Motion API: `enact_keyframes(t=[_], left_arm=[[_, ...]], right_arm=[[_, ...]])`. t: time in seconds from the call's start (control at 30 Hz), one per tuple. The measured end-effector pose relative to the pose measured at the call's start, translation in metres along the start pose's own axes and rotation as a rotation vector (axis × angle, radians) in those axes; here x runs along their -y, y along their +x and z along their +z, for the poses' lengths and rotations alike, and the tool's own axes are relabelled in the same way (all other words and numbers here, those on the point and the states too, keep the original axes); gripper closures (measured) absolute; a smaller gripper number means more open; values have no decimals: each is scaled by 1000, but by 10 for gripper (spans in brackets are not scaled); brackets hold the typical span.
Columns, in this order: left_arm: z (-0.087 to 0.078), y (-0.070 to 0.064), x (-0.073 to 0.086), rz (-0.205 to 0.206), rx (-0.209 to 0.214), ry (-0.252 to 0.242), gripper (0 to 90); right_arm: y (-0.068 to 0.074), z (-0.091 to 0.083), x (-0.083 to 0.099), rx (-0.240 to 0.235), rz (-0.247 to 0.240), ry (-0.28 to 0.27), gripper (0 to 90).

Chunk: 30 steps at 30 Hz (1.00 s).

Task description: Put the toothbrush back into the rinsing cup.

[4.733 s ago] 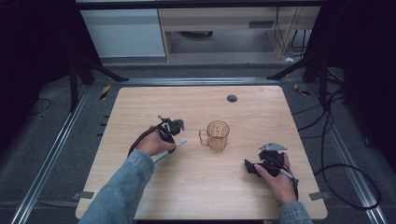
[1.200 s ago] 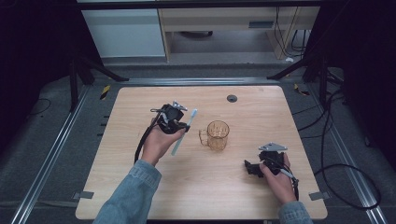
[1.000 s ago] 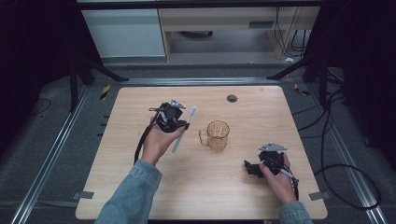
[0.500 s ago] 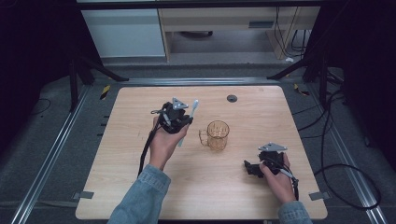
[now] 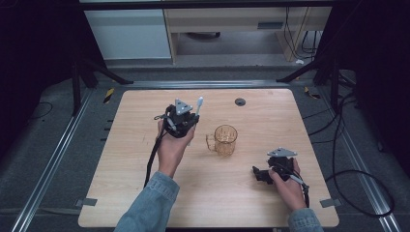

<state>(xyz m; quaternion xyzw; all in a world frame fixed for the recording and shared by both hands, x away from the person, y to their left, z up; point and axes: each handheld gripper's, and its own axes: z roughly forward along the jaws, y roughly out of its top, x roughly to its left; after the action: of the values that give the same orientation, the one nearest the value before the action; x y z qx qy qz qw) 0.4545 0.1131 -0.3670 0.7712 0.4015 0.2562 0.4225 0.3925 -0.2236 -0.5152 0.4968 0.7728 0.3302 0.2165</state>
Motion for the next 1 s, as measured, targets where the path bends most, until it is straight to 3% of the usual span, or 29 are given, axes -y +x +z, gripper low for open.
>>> enact_keyframes(t=[0.27, 0.43, 0.63, 0.83, 0.87, 1.0], left_arm=[[-3, -5, -3, -26, -18, -92, 791], [1, -9, -4, -20, -20, -75, 791], [1, -8, -7, -23, -33, -95, 791], [-4, -7, -9, -43, -60, -167, 791], [-5, -8, -8, -46, -68, -199, 791], [-6, -10, -8, -50, -75, -228, 791]], right_arm=[[0, 0, 0, -2, -1, 2, 4], [0, 0, 0, -3, -2, 2, 4], [0, 0, 0, -5, 0, 2, 4], [1, 0, 0, -8, -2, 1, 4], [0, 0, 0, -7, -5, 0, 4], [1, 0, 0, -8, -4, 0, 5]])
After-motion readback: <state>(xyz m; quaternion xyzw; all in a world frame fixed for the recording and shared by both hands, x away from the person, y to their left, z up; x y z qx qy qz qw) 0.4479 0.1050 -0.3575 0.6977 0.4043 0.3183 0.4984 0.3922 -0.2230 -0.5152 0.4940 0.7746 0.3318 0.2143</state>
